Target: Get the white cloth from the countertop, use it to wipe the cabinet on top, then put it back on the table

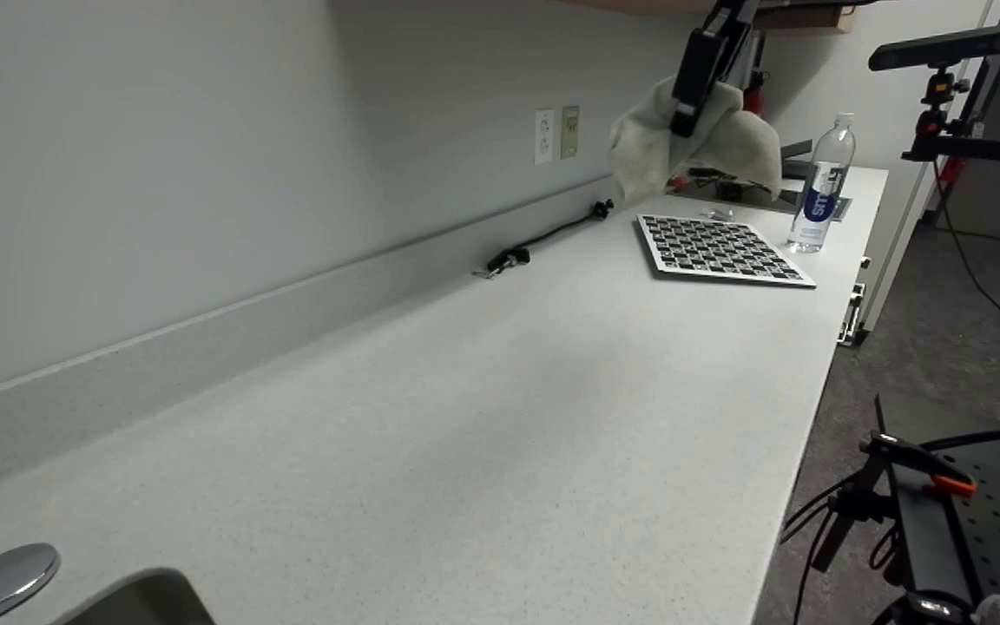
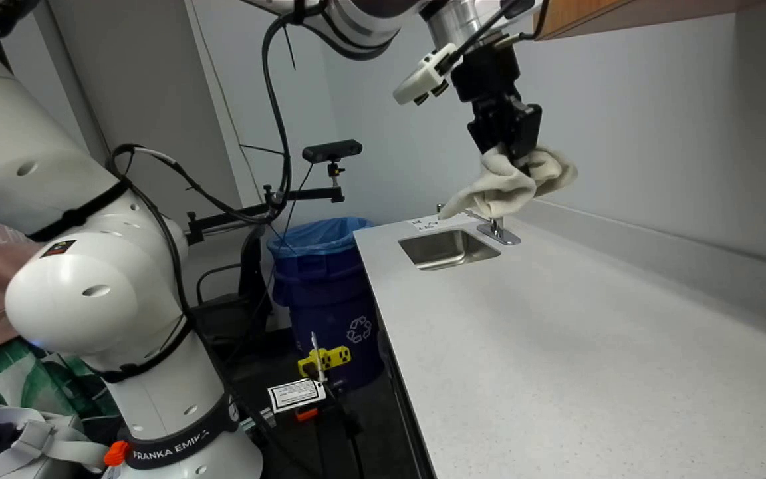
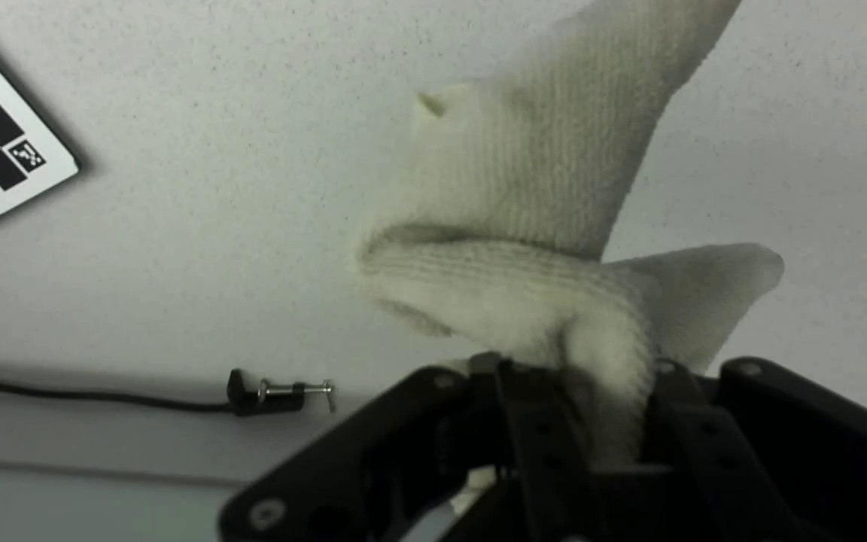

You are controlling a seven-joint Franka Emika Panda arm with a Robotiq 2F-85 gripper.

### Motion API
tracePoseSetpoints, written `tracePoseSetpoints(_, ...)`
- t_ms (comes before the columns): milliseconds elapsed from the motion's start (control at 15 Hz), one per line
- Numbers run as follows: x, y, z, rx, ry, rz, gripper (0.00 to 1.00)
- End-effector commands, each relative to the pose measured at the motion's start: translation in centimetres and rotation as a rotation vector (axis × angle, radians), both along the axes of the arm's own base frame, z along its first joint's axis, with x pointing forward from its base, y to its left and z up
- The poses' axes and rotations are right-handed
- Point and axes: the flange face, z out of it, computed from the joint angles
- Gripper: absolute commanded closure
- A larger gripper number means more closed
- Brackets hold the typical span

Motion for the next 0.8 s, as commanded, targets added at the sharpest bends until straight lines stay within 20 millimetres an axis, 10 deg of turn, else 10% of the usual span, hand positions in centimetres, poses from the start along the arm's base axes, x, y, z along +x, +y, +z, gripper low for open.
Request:
tracePoseSetpoints(0,-1.0,0.8,4.3,-0.039,-0.101,0.026,0.97)
tracePoseSetpoints(733,-3.1,1.4,11.5,-0.089,-0.406,0.005,0.97)
